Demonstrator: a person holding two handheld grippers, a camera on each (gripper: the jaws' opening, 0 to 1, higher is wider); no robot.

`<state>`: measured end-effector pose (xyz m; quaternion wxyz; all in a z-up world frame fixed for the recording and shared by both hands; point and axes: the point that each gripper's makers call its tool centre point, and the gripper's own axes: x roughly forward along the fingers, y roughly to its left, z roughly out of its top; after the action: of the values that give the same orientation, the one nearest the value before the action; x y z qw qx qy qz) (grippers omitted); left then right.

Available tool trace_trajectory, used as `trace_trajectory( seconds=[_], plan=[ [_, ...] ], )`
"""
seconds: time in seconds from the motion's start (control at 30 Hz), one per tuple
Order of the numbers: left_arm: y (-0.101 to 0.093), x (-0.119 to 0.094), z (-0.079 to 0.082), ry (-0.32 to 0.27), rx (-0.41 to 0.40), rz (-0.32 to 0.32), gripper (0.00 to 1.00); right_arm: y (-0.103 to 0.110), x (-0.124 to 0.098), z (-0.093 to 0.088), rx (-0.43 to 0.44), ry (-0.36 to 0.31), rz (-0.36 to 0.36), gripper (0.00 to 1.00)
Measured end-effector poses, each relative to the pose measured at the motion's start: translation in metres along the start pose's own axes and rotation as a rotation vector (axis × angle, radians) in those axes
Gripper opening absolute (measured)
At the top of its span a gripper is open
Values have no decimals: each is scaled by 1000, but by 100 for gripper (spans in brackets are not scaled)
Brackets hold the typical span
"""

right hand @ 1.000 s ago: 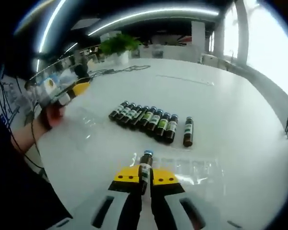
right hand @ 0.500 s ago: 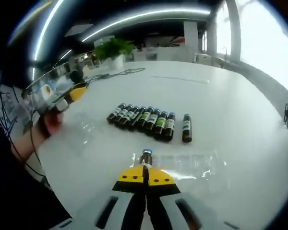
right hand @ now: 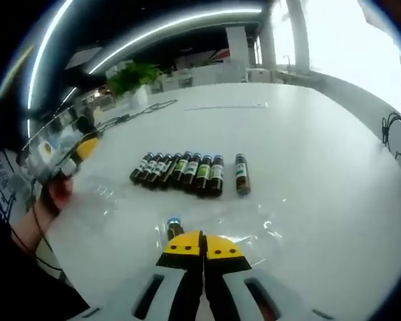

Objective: Grip medicine bottles put into box

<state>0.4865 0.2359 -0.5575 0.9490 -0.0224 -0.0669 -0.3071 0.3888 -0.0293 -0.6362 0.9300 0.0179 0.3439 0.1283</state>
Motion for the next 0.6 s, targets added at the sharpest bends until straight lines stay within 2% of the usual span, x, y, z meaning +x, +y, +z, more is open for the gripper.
trace_trajectory(
  seconds=[0.1,0.17,0.2,0.23,0.37,0.53,0.6],
  plan=[
    [-1,0,0,0,0,-5,28,-7,-2,14,-87,-38,-15,0],
    [-2,0,0,2,2,-6,28,-8,-5,19,-98,-49,-12,0],
    [-1,0,0,1,1,-4,28,-7,-5,23,-154,-59,9,0],
    [-1,0,0,0,1,-3,28,-8,-5,26,-183,-73,8,5],
    [-1,0,1,-3,-1,-1,28,-8,-2,25,-270,-51,48,16],
    [0,-1,1,-3,0,2,28,-12,10,18,-280,-13,77,18],
    [0,-1,1,-3,0,4,28,-15,14,13,-303,18,61,21]
  ],
)
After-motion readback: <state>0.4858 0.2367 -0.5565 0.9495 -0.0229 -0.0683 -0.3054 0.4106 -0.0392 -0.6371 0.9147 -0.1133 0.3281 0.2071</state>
